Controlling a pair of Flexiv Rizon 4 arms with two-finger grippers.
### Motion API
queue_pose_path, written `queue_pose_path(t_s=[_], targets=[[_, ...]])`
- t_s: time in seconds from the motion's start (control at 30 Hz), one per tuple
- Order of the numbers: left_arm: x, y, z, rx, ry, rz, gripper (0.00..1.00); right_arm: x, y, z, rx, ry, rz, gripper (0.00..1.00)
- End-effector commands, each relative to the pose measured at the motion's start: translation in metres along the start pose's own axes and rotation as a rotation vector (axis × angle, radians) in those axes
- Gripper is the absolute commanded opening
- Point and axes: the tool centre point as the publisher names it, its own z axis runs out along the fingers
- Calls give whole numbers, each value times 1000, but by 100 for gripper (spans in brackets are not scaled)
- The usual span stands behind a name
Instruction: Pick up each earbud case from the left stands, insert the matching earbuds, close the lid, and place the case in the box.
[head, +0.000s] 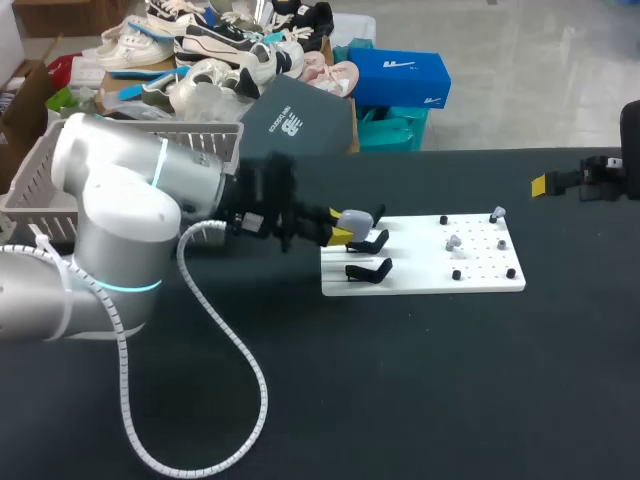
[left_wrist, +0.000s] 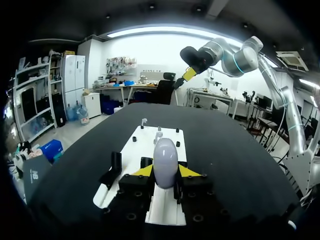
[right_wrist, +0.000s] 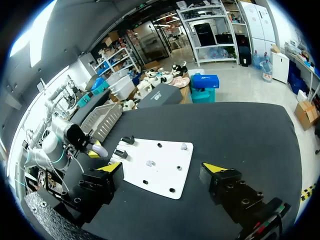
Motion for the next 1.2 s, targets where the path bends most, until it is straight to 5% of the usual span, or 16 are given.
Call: queue_pose_path(t_s=[0.03,0.47,0.87,1.2], targets=[[-6,-3,-11,-20,-15,7,0,0,0,0,0,2,-1,100],[-52,-8,-7,-83,-67,70,0,0,0,0,0,2,-1,100],[-77,1,8,-64,-100,66,0,11,52,15,-49,133,-135,100],[-95,9,28,-78,-96,60,0,15,88,25,-101,142,-198,100]])
